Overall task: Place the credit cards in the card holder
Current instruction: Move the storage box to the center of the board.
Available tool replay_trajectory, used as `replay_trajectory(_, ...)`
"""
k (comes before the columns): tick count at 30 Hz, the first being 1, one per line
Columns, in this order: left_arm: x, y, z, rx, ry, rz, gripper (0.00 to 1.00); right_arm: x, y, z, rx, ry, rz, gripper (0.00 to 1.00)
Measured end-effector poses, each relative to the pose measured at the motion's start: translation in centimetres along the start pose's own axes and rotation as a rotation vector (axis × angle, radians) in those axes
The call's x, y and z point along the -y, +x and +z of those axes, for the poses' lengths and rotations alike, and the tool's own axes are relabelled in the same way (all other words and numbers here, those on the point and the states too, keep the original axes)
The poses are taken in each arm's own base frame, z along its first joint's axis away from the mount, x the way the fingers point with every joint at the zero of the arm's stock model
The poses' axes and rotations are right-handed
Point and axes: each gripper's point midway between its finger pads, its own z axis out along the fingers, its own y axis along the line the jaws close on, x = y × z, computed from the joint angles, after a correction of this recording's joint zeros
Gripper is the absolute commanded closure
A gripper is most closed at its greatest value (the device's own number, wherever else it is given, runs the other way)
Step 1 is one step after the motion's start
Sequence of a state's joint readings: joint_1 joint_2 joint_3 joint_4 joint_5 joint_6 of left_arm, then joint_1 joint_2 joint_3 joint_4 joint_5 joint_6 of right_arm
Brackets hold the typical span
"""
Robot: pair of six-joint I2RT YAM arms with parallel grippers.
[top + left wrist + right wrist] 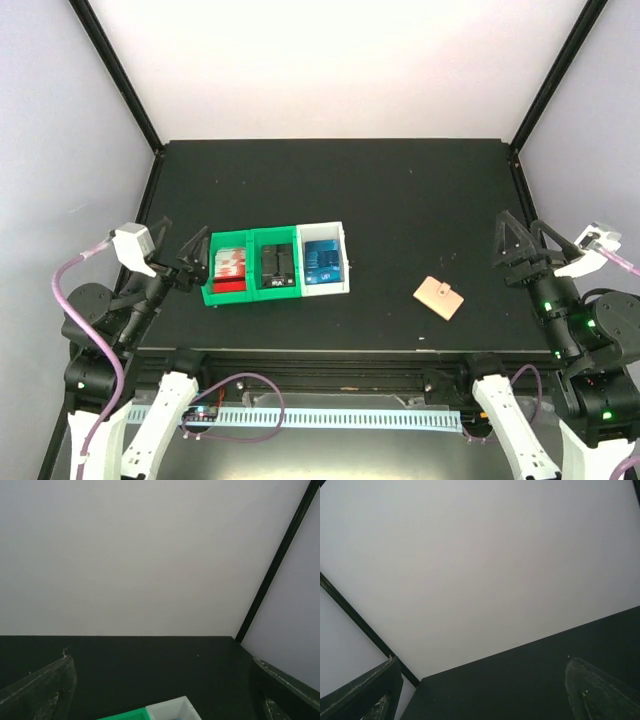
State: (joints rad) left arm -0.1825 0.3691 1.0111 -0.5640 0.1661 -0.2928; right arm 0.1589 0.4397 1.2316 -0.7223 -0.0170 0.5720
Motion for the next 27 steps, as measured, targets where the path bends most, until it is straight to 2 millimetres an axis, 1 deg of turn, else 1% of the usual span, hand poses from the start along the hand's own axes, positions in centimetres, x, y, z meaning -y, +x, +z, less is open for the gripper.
replay_trajectory(4,0.6,1.1,0.5,-0.023,0.056,-0.003,0.02,-0.6,0.4,0.2,-0.016,-0.034,0.010,0.09)
replay_trajectory(6,1.5,1.9,0.4,-0.025,0.127,0.005,0.02,-0.7,1.0,0.4,-0.038,-0.047,0.010,0.09)
replay_trajectory(7,1.6,2.0,0.3,-0.025,0.138,0.007,0.02,-0.7,1.5,0.6,-0.056,-0.054,0.011,0.09)
replay_trajectory(9,2.6,2.6,0.1,-0.029,0.206,0.015,0.01,-0.5,2.6,1.2,-0.094,-0.061,0.015,0.09)
replay_trajectory(11,3.3,3.1,0.0,-0.032,0.258,0.015,0.01,0.2,4.3,2.3,-0.155,-0.061,0.027,0.09)
replay_trajectory(14,3.7,4.8,0.2,-0.060,0.323,-0.005,0.01,1.6,7.6,4.2,-0.263,-0.047,0.052,0.09)
replay_trajectory(16,3.6,6.4,0.6,-0.098,0.343,-0.037,0.01,3.1,10.3,5.6,-0.348,-0.023,0.077,0.09)
replay_trajectory(20,2.9,9.2,1.1,-0.166,0.353,-0.100,0.01,5.7,15.4,7.4,-0.494,0.023,0.128,0.10)
replay_trajectory(23,2.6,11.6,1.7,-0.213,0.381,-0.134,0.01,7.7,18.7,8.3,-0.580,0.064,0.166,0.12)
replay_trajectory(27,1.5,16.3,3.0,-0.337,0.403,-0.230,0.01,10.0,22.2,9.1,-0.674,0.132,0.205,0.14)
